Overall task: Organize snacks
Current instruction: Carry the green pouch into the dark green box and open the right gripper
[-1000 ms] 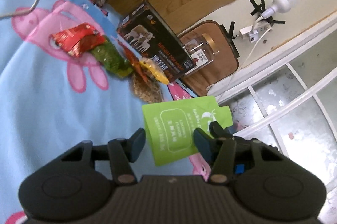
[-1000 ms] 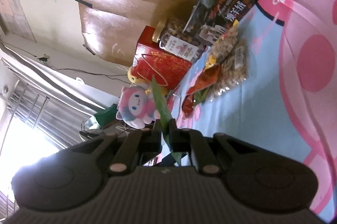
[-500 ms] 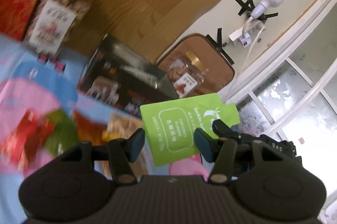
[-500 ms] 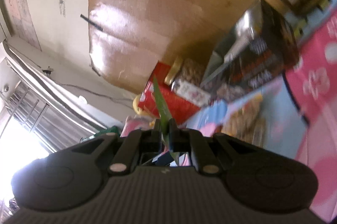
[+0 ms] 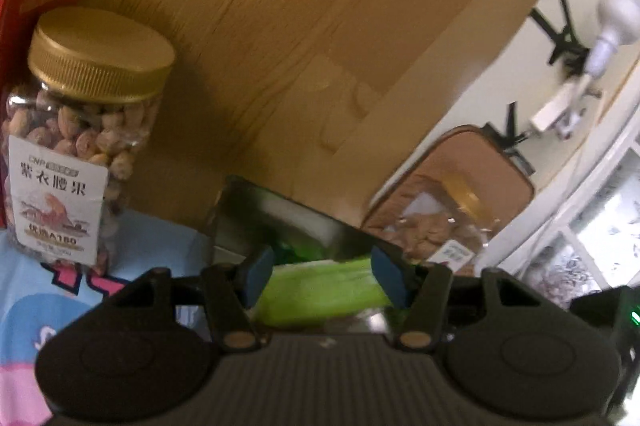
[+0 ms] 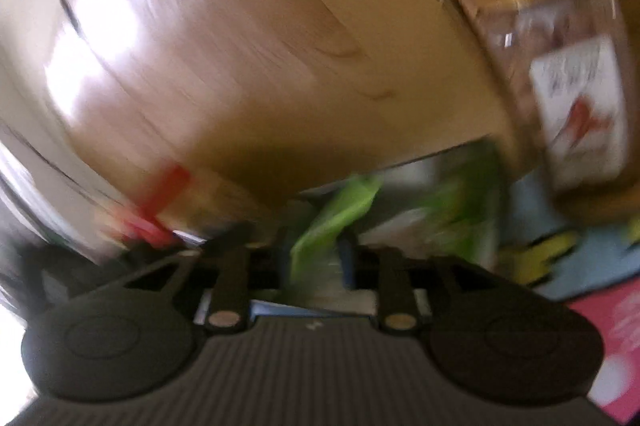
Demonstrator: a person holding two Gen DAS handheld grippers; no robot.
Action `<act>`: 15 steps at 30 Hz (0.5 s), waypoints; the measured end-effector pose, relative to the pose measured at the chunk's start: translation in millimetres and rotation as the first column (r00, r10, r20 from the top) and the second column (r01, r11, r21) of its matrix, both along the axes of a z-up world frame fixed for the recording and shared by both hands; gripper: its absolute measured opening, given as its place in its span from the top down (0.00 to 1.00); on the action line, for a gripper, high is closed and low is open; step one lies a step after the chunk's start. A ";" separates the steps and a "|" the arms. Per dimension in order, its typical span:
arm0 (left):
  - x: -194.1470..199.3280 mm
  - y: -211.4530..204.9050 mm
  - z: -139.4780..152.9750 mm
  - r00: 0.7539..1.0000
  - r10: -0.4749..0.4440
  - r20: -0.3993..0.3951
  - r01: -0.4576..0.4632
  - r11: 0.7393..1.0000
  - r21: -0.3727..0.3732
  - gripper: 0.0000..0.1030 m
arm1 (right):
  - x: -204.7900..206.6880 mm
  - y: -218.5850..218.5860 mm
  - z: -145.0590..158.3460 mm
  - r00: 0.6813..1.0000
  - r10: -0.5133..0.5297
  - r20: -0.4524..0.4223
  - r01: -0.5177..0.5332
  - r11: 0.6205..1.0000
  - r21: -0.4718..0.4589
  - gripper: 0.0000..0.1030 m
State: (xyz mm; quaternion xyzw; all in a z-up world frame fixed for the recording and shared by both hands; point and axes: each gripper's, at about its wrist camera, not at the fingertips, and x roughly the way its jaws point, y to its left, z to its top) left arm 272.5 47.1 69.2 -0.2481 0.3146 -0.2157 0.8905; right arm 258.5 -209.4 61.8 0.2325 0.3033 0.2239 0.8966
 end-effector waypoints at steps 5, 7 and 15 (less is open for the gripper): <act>-17.9 -5.5 -2.8 0.999 -0.013 0.039 0.011 0.999 0.054 0.44 | -35.1 10.4 1.8 0.988 -0.023 0.156 0.053 0.979 -0.195 0.57; -27.1 -7.8 -0.9 0.999 -0.022 0.042 0.020 0.998 0.062 0.44 | -49.3 2.7 -1.5 0.988 -0.029 0.151 0.056 0.983 -0.173 0.57; -108.2 -7.8 12.3 0.988 -0.045 0.145 0.025 0.990 0.136 0.41 | -109.8 -19.6 -10.6 0.990 -0.070 0.126 0.083 0.992 -0.099 0.57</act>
